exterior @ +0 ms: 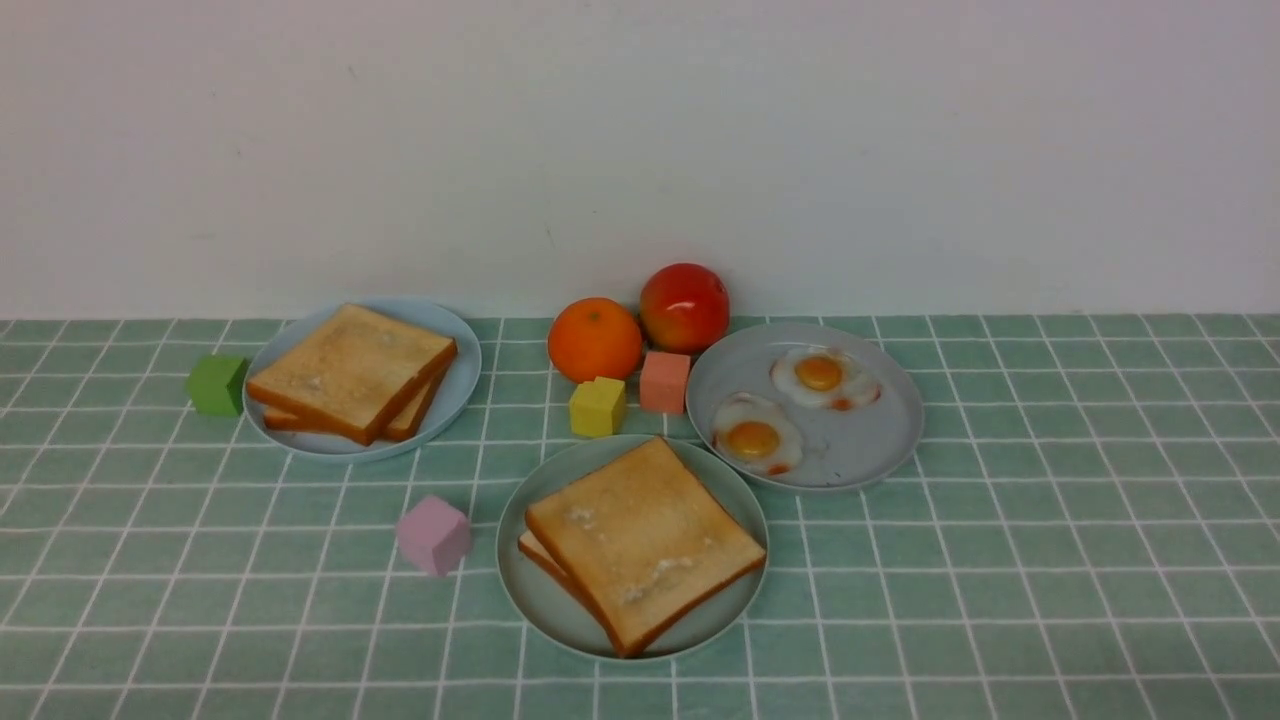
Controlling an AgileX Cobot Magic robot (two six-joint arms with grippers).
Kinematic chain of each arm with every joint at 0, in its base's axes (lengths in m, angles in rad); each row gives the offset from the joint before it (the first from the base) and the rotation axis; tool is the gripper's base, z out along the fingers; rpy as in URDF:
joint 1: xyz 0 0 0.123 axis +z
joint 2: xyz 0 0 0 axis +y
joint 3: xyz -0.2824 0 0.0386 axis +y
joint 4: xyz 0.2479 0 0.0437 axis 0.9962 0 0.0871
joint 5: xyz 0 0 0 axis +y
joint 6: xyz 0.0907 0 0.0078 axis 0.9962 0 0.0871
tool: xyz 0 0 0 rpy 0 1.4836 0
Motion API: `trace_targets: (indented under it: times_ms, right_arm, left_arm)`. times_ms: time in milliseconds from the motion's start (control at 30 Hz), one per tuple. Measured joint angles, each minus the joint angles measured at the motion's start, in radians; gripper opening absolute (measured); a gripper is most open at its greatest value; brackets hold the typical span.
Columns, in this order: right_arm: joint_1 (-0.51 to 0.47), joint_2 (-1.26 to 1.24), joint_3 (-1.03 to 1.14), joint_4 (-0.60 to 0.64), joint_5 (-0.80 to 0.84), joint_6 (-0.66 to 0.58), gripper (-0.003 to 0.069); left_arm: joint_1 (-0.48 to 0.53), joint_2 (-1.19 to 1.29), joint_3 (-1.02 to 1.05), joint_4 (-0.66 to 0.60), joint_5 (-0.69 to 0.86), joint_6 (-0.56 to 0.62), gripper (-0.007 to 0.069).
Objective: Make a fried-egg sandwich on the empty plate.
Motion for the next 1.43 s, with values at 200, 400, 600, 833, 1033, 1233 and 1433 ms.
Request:
trace_targets:
  times_ms: [200, 400, 600, 833, 1033, 1233, 1433]
  right_arm:
    - [0.0, 0.0, 0.0, 0.0, 0.0, 0.0, 0.0102]
    - [0.0, 0.0, 0.0, 0.0, 0.0, 0.0, 0.0106]
    - [0.0, 0.0, 0.0, 0.0, 0.0, 0.0, 0.0106]
    - [0.0, 0.0, 0.0, 0.0, 0.0, 0.0, 0.0109]
    - [0.0, 0.0, 0.0, 0.0, 0.0, 0.0, 0.0115]
    - [0.0, 0.0, 0.0, 0.0, 0.0, 0.0, 0.0125]
    - [0.0, 0.0, 0.0, 0.0, 0.0, 0.0, 0.0132]
  left_arm:
    - [0.0, 0.0, 0.0, 0.0, 0.0, 0.0, -0.0013]
    - [0.0, 0.0, 0.0, 0.0, 0.0, 0.0, -0.0013]
    - [0.0, 0.0, 0.0, 0.005, 0.0, 0.0, -0.0013]
    - [0.0, 0.0, 0.0, 0.011, 0.0, 0.0, -0.0006]
    - [0.0, 0.0, 0.0, 0.011, 0.0, 0.0, -0.0003]
    - [0.0, 0.0, 0.0, 0.011, 0.0, 0.0, 0.0004]
    - [0.0, 0.0, 0.0, 0.011, 0.0, 0.0, 0.0008]
